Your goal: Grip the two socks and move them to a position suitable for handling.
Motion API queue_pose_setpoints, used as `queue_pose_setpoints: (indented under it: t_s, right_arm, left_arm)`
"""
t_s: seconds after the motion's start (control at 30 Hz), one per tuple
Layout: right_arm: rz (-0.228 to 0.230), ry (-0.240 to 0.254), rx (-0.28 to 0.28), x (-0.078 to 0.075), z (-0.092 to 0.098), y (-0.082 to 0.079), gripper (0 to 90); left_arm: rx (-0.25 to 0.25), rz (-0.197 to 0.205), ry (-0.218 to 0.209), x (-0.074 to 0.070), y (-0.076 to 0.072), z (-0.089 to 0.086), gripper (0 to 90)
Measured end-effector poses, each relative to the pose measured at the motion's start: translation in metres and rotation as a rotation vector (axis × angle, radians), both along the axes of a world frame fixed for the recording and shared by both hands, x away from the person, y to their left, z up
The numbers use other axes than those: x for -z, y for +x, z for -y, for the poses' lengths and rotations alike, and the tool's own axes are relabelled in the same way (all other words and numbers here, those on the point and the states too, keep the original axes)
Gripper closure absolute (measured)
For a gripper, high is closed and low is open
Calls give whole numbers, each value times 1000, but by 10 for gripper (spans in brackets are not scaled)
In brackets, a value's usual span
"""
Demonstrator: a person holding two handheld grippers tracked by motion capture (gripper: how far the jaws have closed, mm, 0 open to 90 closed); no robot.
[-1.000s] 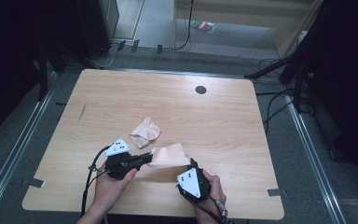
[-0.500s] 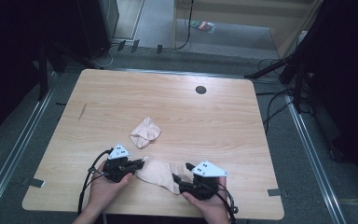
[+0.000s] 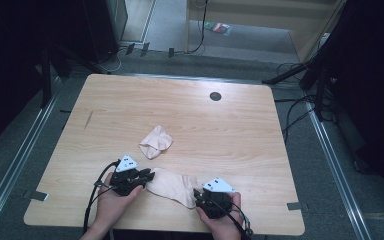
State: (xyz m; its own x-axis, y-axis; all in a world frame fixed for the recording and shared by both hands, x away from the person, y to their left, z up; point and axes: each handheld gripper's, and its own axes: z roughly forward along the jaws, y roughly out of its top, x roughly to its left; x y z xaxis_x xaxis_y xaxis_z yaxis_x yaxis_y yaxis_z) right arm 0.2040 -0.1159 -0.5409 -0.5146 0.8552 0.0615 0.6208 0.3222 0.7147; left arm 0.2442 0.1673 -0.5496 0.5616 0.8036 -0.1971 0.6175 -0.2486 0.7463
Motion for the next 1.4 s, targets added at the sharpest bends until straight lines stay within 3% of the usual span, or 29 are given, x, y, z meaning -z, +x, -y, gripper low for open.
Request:
queue_pose_setpoints:
  t_s: [0.1,0.17,0.4,0.67,0.83,1.0,1.1,1.17,1.23,1.4]
  right_arm:
    - [17,-17,-29,2,-1,0,853]
    - [20,-6,-31,-1,1,2,874]
    - [52,50,-25,-19,16,17,887]
    - [27,98,-42,-29,29,29,897]
    - [34,107,-108,-29,19,29,893]
    - [-1,117,-160,-26,15,32,889]
    - [1,114,-163,-24,14,32,888]
    - [0,57,-137,-23,15,32,894]
    - [-24,60,-104,-22,21,34,898]
    - [-23,49,-62,-24,30,35,900]
  left_arm:
    - [14,-9,0,-2,-2,0,877]
    - [21,-12,-16,-5,-4,-1,884]
    - [-4,25,-1,-13,-19,-7,887]
    - [-29,8,-6,-15,-32,-18,893]
    - [-18,-2,-25,-12,-40,-12,889]
    - [4,-5,-9,-8,-43,-1,887]
    - [-3,3,1,-8,-44,1,887]
    - [-38,19,29,-10,-45,-2,889]
    - [-62,21,37,-10,-43,-8,890]
    - [-88,1,53,-9,-40,-18,895]
